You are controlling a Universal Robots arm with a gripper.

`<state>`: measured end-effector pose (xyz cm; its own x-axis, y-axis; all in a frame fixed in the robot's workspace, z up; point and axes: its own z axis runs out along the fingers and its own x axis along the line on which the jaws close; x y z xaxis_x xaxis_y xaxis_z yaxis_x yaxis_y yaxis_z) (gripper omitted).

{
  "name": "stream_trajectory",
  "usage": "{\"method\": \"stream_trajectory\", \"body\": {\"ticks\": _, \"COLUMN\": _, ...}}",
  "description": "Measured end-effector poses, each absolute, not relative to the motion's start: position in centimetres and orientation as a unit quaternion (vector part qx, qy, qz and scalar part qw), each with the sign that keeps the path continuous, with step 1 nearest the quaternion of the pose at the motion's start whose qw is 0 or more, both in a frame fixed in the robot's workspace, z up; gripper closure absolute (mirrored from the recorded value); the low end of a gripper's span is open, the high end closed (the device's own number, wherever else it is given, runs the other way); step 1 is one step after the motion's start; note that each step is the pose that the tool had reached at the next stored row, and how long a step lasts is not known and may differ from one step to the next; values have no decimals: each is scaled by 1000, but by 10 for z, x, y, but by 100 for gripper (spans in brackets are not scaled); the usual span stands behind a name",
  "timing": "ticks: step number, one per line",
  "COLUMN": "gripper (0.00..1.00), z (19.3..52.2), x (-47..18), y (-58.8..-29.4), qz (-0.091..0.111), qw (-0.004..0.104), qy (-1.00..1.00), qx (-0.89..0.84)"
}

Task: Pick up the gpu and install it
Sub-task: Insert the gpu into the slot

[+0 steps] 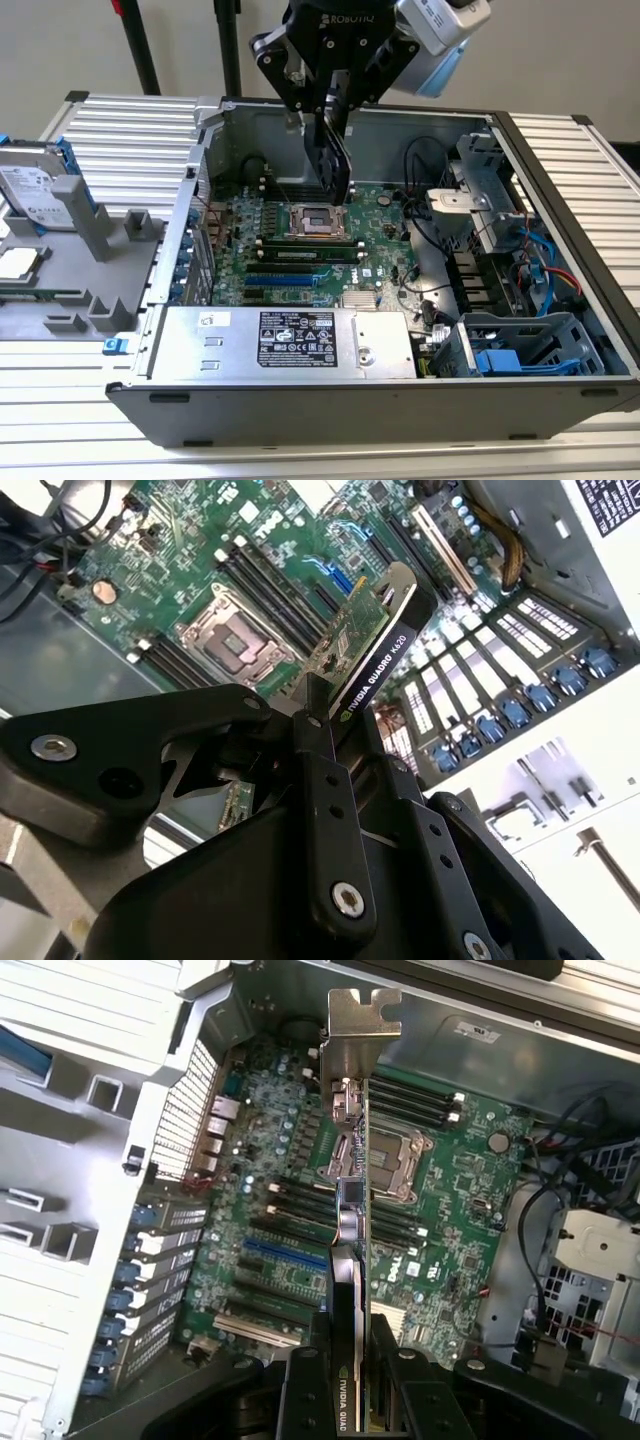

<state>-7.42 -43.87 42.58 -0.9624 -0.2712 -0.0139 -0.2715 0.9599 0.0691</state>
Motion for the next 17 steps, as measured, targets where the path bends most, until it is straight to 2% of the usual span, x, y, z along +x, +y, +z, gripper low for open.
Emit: {"method": "stream_trajectory", "body": {"ticks": 17, "gripper": 100, "z": 426, "x": -74, "y": -439, "qz": 35, "qw": 0, "qy": 981, "qx": -189}}
